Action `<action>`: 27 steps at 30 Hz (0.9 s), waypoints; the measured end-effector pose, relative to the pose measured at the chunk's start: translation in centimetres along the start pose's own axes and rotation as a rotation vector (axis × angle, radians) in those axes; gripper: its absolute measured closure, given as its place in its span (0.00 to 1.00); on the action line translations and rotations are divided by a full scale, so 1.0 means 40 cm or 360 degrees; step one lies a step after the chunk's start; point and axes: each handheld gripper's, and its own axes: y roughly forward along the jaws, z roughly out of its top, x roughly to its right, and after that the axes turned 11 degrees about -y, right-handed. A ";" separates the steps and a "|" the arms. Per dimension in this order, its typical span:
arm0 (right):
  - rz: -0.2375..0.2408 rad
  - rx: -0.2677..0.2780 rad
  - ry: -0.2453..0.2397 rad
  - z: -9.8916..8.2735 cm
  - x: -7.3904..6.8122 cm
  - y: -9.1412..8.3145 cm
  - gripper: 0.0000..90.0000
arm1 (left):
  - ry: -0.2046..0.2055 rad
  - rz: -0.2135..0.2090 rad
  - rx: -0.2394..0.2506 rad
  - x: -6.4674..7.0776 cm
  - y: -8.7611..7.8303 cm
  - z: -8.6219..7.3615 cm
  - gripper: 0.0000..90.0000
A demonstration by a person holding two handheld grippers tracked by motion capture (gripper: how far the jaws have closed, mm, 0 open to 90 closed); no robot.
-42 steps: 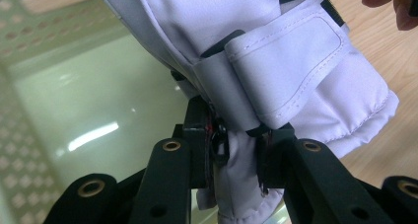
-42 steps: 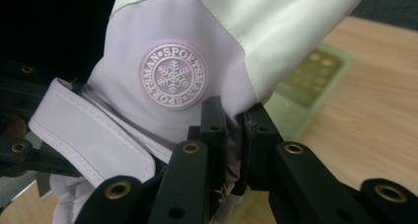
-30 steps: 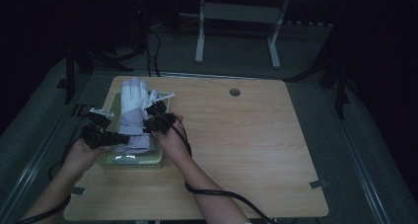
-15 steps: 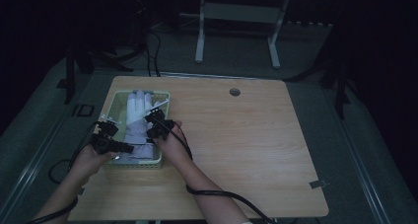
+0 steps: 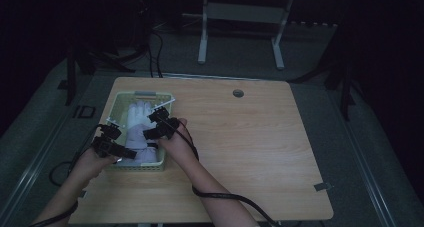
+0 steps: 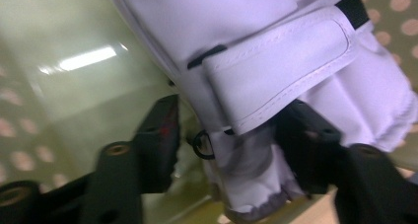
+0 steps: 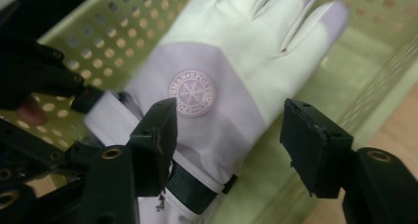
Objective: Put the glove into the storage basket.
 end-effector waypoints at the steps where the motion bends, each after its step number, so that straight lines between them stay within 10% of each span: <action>1: 0.0000 0.0000 0.0000 0.000 0.000 0.000 0.41 | 0.0000 0.0000 0.0000 0.000 0.000 0.000 0.40; 5: 0.0085 0.0020 -0.0029 -0.005 0.008 -0.027 0.29 | 0.0066 0.0040 0.0144 0.011 -0.029 -0.009 0.21; 11: 0.0141 0.0040 -0.0067 -0.013 0.011 -0.044 0.24 | -0.0019 0.0008 0.0332 0.014 -0.059 -0.012 0.00; 27: 0.0087 0.0086 -0.0167 -0.060 0.052 -0.099 0.23 | 0.0117 -0.0115 0.0565 0.109 -0.069 -0.024 0.00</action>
